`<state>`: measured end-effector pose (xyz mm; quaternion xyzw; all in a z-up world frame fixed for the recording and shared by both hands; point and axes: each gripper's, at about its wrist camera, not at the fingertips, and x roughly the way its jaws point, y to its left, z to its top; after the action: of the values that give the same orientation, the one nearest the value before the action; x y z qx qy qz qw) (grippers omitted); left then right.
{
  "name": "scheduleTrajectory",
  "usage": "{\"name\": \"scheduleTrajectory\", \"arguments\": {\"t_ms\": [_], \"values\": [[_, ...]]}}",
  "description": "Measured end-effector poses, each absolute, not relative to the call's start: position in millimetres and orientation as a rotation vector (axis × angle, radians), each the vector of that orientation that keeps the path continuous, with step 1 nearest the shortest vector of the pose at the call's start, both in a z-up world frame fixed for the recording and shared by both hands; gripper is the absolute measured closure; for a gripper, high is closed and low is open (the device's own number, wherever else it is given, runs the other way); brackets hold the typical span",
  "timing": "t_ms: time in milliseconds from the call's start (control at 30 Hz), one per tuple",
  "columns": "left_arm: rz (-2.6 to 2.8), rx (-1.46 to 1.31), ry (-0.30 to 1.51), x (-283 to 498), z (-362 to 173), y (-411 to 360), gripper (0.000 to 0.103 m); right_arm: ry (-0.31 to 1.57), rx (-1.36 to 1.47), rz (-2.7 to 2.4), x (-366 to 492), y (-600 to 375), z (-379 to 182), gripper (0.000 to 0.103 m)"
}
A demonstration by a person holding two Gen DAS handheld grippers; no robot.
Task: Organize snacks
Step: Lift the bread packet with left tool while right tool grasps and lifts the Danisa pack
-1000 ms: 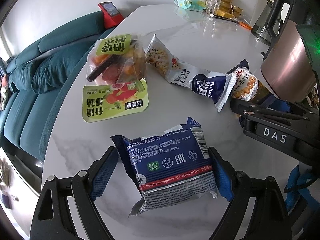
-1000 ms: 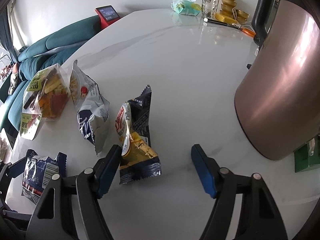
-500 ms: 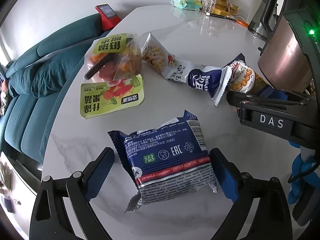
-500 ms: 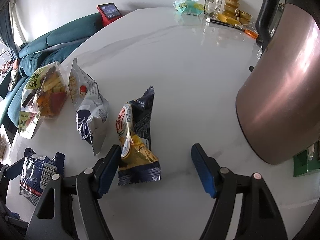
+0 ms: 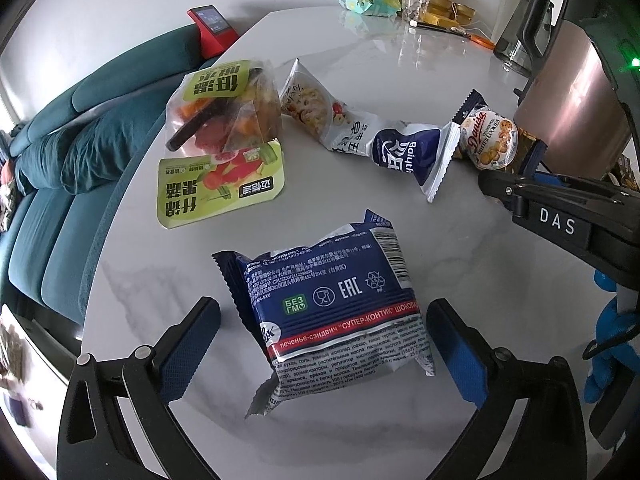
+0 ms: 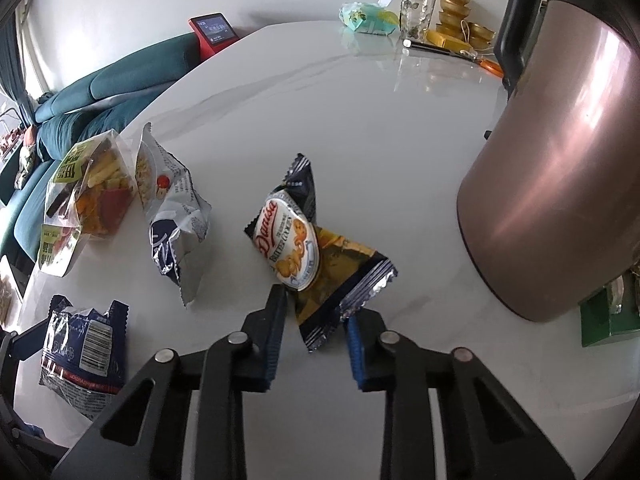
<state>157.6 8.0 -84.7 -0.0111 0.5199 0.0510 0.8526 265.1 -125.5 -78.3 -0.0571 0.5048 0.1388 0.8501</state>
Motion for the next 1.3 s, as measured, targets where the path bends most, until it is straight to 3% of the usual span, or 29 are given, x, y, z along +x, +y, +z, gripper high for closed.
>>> {"name": "scheduleTrajectory", "arguments": {"t_ms": [400, 467, 533, 767, 1300], "values": [[0.073, -0.003, 1.066, 153.6, -85.2, 6.7, 0.003, 1.043, -0.112, 0.295, 253.0, -129.3, -78.3, 0.103], [0.061, 0.005, 1.049, 151.8, -84.2, 6.6, 0.009, 1.036, -0.108, 0.301, 250.8, -129.9, -77.8, 0.103], [0.046, 0.012, 1.024, 148.4, -81.1, 5.7, 0.029, 1.03, -0.103, 0.308, 248.9, -131.8, -77.4, 0.103], [0.025, 0.019, 0.989, 145.6, -77.1, 4.4, 0.049, 1.016, -0.082, 0.346, 244.8, -134.2, -76.6, 0.103], [-0.023, 0.002, 0.96, 143.7, -75.3, 7.0, 0.05, 0.994, -0.041, 0.357, 234.0, -142.6, -73.1, 0.103]]}}
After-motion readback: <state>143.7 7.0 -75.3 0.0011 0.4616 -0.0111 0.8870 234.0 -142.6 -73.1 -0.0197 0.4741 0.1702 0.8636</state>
